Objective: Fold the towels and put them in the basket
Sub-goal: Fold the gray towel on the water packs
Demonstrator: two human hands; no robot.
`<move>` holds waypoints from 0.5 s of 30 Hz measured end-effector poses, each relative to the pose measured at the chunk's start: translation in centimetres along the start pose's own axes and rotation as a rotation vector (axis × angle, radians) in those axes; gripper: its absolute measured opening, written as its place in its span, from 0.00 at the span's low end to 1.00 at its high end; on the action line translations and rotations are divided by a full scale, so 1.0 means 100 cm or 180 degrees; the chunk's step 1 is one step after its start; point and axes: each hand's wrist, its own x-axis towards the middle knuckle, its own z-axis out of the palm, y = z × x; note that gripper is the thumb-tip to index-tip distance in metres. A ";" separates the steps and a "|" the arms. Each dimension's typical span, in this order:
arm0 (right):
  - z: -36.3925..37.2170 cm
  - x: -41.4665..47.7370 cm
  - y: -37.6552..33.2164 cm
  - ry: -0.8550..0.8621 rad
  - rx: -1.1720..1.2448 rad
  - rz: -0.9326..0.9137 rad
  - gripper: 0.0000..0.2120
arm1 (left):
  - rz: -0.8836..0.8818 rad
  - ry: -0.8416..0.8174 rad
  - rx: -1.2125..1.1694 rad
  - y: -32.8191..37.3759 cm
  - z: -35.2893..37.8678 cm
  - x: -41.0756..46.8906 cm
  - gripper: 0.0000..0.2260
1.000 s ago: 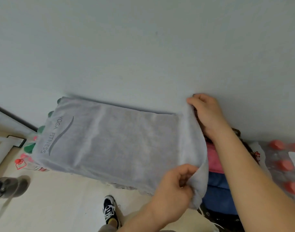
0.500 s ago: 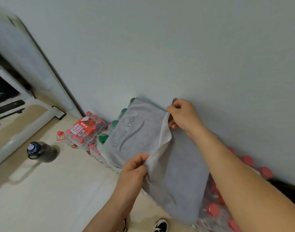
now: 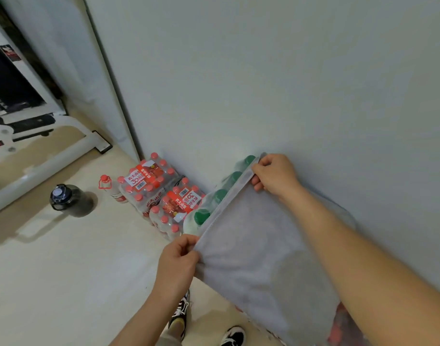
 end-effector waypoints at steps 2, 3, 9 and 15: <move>0.007 0.002 0.002 0.0005 -0.0120 0.0046 0.11 | 0.0037 -0.0007 0.0271 -0.007 -0.003 0.007 0.13; 0.009 0.003 0.003 0.0028 -0.0147 0.0061 0.11 | 0.0043 -0.0021 0.0375 -0.009 -0.004 0.009 0.12; 0.012 0.006 0.001 0.0107 -0.0032 0.0120 0.10 | 0.0084 -0.0144 0.0377 -0.003 -0.007 0.014 0.09; 0.011 0.006 -0.014 0.0266 -0.0058 0.0018 0.10 | 0.0080 -0.0350 0.0197 0.005 -0.005 0.011 0.25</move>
